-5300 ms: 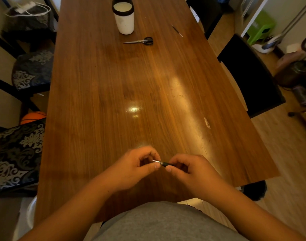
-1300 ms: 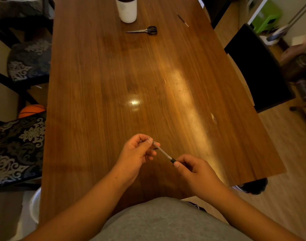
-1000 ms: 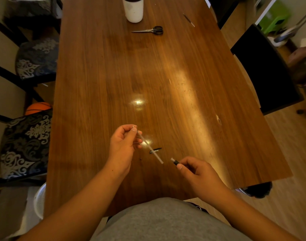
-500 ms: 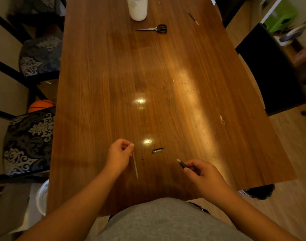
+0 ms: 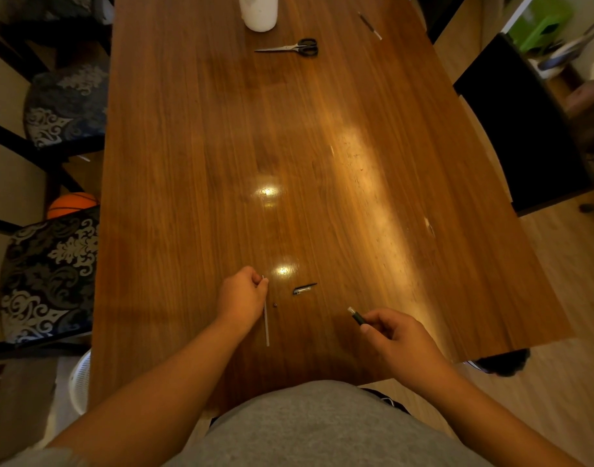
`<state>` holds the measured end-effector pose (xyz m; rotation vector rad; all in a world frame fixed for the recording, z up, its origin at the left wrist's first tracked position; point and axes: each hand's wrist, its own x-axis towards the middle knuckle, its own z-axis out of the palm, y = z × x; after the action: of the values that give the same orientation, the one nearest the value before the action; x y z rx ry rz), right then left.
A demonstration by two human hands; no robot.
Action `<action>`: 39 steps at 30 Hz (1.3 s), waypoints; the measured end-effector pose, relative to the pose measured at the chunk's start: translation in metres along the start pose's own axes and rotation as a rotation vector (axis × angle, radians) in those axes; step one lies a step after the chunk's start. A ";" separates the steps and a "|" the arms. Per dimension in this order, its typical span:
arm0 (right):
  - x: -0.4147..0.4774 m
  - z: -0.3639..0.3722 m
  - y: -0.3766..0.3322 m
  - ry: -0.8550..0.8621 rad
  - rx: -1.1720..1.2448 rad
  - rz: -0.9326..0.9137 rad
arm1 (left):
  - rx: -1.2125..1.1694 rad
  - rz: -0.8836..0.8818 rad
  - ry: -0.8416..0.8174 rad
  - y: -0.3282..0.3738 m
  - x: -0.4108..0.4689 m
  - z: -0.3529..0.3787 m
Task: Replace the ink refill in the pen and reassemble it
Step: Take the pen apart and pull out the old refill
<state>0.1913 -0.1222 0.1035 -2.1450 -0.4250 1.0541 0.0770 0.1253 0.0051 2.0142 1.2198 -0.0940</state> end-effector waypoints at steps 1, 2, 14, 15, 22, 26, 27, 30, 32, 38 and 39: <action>0.000 0.000 0.000 0.002 -0.004 0.004 | 0.029 0.020 0.000 0.000 0.000 0.000; 0.000 0.000 0.001 0.001 -0.007 0.006 | 0.048 0.036 -0.001 0.000 0.000 0.001; 0.016 0.003 0.005 -0.029 0.005 0.108 | 0.069 0.089 0.011 -0.014 -0.006 -0.011; 0.021 0.005 0.006 -0.020 -0.021 0.114 | 0.116 0.133 0.015 -0.020 -0.009 -0.013; 0.059 0.021 0.013 0.054 -0.084 0.132 | 0.458 0.304 -0.048 -0.063 -0.033 -0.024; 0.081 0.028 0.013 0.103 -0.152 0.107 | 0.538 0.324 -0.092 -0.082 -0.045 -0.023; 0.085 0.029 0.013 0.115 -0.169 0.106 | 0.546 0.328 -0.096 -0.085 -0.046 -0.022; 0.093 0.033 0.013 0.134 -0.217 0.096 | 0.555 0.329 -0.091 -0.087 -0.047 -0.021; 0.097 0.037 0.014 0.143 -0.234 0.097 | 0.552 0.323 -0.086 -0.086 -0.046 -0.020; 0.101 0.042 0.017 0.166 -0.272 0.102 | 0.550 0.324 -0.074 -0.086 -0.047 -0.021; 0.102 0.043 0.018 0.170 -0.274 0.103 | 0.551 0.325 -0.073 -0.085 -0.046 -0.021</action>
<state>0.2202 -0.0592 0.0155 -2.5012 -0.3999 0.9009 -0.0214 0.1264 -0.0087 2.6327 0.8625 -0.3735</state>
